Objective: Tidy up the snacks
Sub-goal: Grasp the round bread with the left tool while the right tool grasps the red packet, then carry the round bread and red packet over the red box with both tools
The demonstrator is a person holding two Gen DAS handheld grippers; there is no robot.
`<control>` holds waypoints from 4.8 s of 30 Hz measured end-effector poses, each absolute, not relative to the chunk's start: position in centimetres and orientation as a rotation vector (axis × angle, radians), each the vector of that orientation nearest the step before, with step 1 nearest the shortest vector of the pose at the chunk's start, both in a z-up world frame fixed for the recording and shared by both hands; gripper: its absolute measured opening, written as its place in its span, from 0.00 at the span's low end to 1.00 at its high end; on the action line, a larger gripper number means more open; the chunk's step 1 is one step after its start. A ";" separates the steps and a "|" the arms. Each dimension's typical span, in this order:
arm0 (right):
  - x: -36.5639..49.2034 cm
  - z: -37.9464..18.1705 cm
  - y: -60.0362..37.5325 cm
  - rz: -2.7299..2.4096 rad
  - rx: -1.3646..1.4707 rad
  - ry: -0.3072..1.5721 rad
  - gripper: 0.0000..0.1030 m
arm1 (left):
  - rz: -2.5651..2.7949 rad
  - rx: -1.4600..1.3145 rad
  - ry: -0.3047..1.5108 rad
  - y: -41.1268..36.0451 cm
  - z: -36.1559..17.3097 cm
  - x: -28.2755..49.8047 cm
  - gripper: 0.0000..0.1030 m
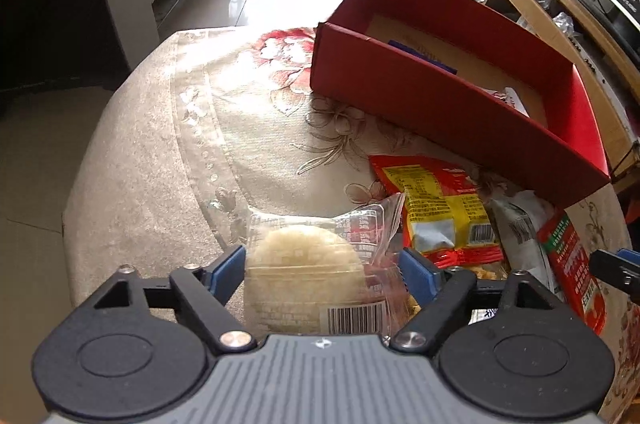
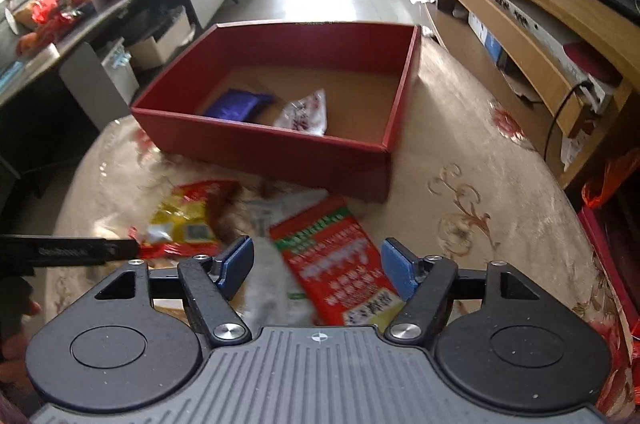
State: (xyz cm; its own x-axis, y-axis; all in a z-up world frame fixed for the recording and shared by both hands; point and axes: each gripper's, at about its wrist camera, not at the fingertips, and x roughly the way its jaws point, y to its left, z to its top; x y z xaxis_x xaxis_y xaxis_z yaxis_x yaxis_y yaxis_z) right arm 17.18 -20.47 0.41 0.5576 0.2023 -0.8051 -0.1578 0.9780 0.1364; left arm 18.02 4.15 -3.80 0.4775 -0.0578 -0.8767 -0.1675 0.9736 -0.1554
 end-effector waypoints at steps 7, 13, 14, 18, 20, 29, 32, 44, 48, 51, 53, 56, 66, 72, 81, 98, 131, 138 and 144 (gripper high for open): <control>18.0 -1.3 -20.3 0.260 0.012 1.014 0.76 | 0.039 -0.247 1.075 4.5 -3.2 17.7 0.66; 18.6 -2.9 -19.1 0.293 -0.099 1.036 0.85 | 0.015 -0.243 1.087 4.8 -3.3 17.6 0.66; 18.8 -3.1 -19.1 0.292 -0.106 1.043 0.85 | 0.013 -0.244 1.089 4.8 -3.4 17.6 0.66; 19.6 -3.3 -20.1 0.294 -0.036 1.064 0.83 | 0.006 -0.254 1.097 5.0 -3.7 18.2 0.73; 19.7 -3.3 -20.2 0.290 -0.017 1.069 0.80 | 0.007 -0.266 1.107 5.0 -4.0 18.5 0.76; 17.0 -2.6 -19.0 0.256 0.005 1.104 0.54 | 0.001 -0.272 1.113 5.2 -3.8 17.9 0.70; 14.9 -2.3 -18.4 0.256 0.000 1.109 0.53 | -0.008 -0.258 1.119 5.3 -3.4 17.0 0.68; 7.2 -2.9 -15.9 0.250 -0.071 1.152 0.54 | -0.121 -0.203 1.168 4.4 -3.0 9.5 0.67; 6.4 -3.9 -14.8 0.259 -0.112 1.177 0.56 | -0.149 -0.164 1.199 3.4 -3.8 7.3 0.68; 6.4 -4.3 -14.3 0.254 -0.143 1.185 0.65 | -0.149 -0.141 1.194 2.9 -3.9 7.1 0.70; 6.3 -4.4 -14.2 0.252 -0.146 1.180 0.65 | -0.142 -0.137 1.190 2.9 -3.9 7.2 0.72; 6.3 -4.7 -14.2 0.253 -0.146 1.193 0.73 | -0.133 -0.141 1.205 2.7 -4.3 7.3 0.75; 4.4 -4.8 -14.4 0.222 -0.144 1.158 0.57 | -0.126 -0.075 1.212 2.1 -4.6 6.7 0.72; 2.9 -4.0 -14.6 0.205 -0.098 1.138 0.53 | -0.162 -0.067 1.199 1.1 -4.0 5.9 0.69; 1.7 -1.5 -15.2 0.164 -0.019 1.054 0.52 | -0.158 -0.075 1.139 0.4 -2.2 5.2 0.68; 6.2 3.3 -15.5 0.127 0.066 0.892 0.51 | -0.136 -0.129 0.995 -1.9 2.7 11.3 0.67; 21.3 5.3 -19.3 0.021 0.203 0.777 0.51 | -0.071 -0.139 0.896 -3.9 4.7 26.0 0.67; 23.1 5.1 -18.8 0.025 0.190 0.775 0.51 | -0.044 -0.140 0.894 -3.5 4.5 27.7 0.67; 24.4 4.8 -18.3 0.036 0.178 0.781 0.51 | -0.018 -0.126 0.890 -3.1 4.1 28.8 0.66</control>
State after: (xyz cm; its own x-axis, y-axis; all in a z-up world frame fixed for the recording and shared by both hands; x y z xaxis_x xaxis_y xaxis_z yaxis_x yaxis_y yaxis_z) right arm 24.45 -18.26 4.77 0.7106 0.0978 -0.6967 0.0339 0.9844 0.1728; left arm 28.81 -3.06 4.13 0.6297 -0.0675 -0.7739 -0.0369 0.9925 -0.1167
